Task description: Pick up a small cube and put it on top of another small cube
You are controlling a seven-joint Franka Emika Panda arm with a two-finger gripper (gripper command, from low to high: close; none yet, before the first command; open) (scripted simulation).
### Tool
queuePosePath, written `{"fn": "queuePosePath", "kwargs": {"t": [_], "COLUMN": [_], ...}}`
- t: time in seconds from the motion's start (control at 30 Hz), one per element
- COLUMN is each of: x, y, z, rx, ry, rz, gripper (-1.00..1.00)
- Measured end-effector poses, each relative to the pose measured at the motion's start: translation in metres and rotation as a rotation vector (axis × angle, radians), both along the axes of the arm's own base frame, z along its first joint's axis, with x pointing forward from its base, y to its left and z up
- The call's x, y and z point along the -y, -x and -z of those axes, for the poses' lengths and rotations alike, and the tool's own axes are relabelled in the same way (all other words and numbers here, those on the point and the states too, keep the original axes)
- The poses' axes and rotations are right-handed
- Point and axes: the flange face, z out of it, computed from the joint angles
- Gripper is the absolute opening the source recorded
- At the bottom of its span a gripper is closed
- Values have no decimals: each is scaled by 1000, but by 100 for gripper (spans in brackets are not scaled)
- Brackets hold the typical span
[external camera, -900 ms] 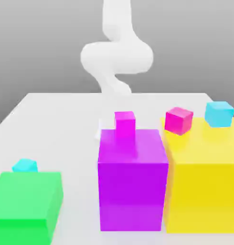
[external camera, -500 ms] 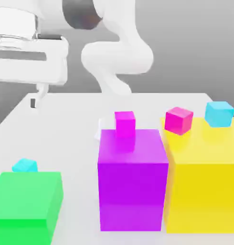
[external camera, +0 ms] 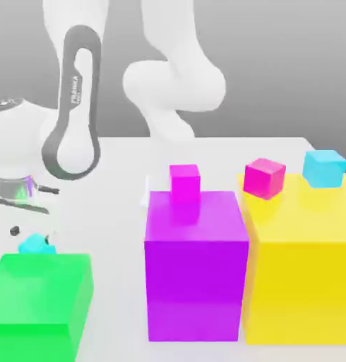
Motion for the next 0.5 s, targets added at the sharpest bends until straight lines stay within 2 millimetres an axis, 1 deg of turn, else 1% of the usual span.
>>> {"fn": "queuePosePath", "kwargs": {"t": [0.03, 0.2, 0.23, 0.27, 0.4, 0.5], "x": [-1, -1, -2, -1, 1, -2], "y": [1, 1, 1, 1, -1, -1], "z": [8, 8, 12, 9, -23, -49], "rx": [0, -1, 0, 0, -1, 2], "ry": [-2, -4, -5, -4, 0, -6], "rz": [1, 1, 2, 2, -1, 0], "gripper": [-100, -100, -100, -100, -100, -100]}}
